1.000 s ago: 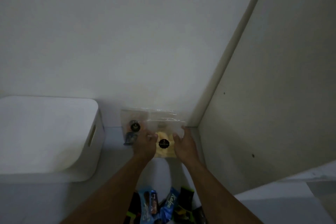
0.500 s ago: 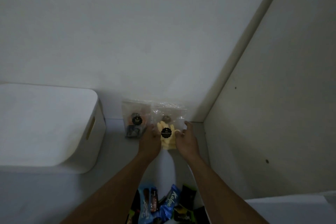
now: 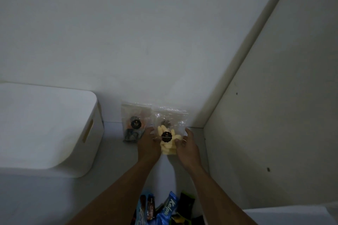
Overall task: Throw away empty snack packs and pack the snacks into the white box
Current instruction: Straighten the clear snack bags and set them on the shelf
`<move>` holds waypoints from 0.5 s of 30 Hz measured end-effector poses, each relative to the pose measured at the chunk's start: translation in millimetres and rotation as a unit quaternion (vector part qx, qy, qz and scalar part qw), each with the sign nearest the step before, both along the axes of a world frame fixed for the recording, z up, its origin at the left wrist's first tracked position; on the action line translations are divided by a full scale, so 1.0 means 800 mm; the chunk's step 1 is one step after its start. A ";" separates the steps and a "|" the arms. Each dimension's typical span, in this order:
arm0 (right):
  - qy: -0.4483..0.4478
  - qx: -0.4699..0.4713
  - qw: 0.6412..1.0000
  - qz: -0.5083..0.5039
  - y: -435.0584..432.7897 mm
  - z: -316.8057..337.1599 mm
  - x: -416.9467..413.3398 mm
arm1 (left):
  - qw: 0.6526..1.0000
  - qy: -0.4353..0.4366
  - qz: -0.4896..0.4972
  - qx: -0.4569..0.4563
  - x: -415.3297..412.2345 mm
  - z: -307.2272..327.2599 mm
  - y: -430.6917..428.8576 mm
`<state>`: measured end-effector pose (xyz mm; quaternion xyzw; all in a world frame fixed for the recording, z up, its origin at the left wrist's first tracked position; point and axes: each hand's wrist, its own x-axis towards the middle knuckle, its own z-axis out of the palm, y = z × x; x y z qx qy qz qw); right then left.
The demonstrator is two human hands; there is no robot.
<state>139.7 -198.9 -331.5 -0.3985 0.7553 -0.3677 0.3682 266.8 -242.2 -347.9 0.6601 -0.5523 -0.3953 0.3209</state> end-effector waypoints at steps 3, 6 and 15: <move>-0.001 0.000 1.000 0.004 0.006 0.007 -0.001 | 0.999 -0.032 -0.014 0.003 0.004 0.004 0.003; 0.028 -0.004 0.999 0.017 0.013 0.022 -0.002 | 0.995 -0.091 -0.023 -0.027 0.014 0.014 0.014; 0.199 0.019 0.974 0.106 0.034 0.126 0.025 | 0.981 -0.155 -0.080 -0.080 0.056 0.136 0.038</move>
